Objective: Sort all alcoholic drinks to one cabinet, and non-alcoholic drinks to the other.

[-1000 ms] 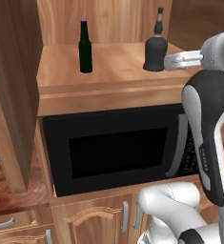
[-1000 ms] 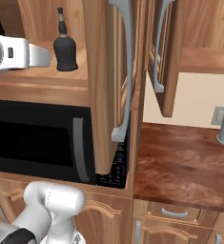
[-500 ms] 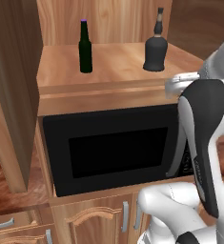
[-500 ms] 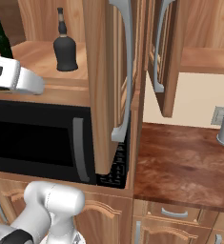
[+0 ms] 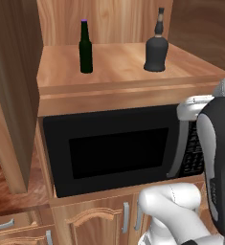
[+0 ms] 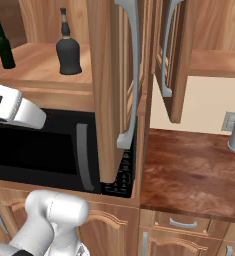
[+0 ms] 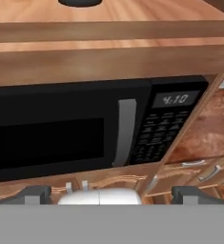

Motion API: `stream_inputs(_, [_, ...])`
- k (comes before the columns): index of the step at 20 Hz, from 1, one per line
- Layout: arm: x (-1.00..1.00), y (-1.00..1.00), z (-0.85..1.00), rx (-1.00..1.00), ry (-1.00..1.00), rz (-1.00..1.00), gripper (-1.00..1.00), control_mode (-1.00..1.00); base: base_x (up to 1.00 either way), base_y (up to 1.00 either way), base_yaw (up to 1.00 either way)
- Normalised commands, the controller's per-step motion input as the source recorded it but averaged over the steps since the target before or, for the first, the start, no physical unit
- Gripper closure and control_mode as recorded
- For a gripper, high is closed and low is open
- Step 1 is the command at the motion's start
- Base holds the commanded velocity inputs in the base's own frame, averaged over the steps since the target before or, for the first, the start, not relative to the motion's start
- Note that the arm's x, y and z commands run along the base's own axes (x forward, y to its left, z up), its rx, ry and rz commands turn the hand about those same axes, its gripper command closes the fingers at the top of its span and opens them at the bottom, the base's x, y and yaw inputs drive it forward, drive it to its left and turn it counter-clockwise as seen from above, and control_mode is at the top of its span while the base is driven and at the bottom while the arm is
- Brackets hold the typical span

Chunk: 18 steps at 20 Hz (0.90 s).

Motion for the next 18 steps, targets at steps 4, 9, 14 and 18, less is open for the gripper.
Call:
stream_inputs(4, [-0.26, 0.0, -0.07, 0.0, 0.06, 0.0, -1.0, -1.0, 0.0, 0.0, 0.0])
stream_inputs(9, [-0.16, 0.0, 0.0, 0.0, 0.02, 0.0, -1.0, 1.0, -0.35, 0.0, 0.0])
stream_inputs(14, [0.0, 0.0, 0.0, 0.0, 0.0, 0.0, -1.0, 1.0, -1.0, 0.0, 0.0])
stream_inputs(18, [0.0, 0.0, 0.0, 0.0, 0.0, 0.0, -1.0, 1.0, -0.95, 0.41, 0.0])
